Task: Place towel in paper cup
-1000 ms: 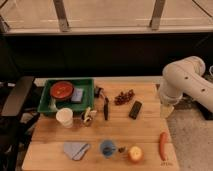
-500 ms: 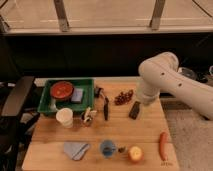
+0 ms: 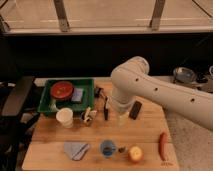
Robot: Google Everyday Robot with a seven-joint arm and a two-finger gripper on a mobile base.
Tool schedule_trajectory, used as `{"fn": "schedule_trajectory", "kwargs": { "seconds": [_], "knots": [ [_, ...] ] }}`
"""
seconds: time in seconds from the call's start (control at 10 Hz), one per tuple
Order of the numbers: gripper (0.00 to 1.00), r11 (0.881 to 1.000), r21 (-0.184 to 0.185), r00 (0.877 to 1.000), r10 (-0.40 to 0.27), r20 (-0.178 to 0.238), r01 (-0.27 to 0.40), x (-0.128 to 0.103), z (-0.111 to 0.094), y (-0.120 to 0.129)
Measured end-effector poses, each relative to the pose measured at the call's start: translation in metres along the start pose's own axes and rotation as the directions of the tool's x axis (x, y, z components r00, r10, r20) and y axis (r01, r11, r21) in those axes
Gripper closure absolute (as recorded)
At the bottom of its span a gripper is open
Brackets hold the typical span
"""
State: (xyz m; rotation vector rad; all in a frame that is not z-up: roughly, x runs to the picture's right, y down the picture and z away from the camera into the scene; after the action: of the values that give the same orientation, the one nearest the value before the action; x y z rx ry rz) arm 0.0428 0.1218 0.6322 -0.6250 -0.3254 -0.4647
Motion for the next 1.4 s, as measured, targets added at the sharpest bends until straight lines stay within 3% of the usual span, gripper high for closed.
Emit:
{"fn": "schedule_trajectory", "kwargs": {
  "seconds": [0.6, 0.8, 1.2, 1.4],
  "knots": [
    [0.35, 1.0, 0.001, 1.0, 0.0, -0.003, 0.0, 0.001, 0.0, 0.001],
    [0.35, 0.998, 0.007, 0.998, -0.054, -0.021, 0.055, -0.009, -0.001, -0.006],
    [0.35, 0.977, 0.017, 0.977, -0.214, -0.013, 0.214, -0.07, 0.021, -0.044],
    [0.35, 0.957, 0.02, 0.957, -0.29, 0.008, 0.29, -0.096, 0.052, -0.06]
  ]
}}
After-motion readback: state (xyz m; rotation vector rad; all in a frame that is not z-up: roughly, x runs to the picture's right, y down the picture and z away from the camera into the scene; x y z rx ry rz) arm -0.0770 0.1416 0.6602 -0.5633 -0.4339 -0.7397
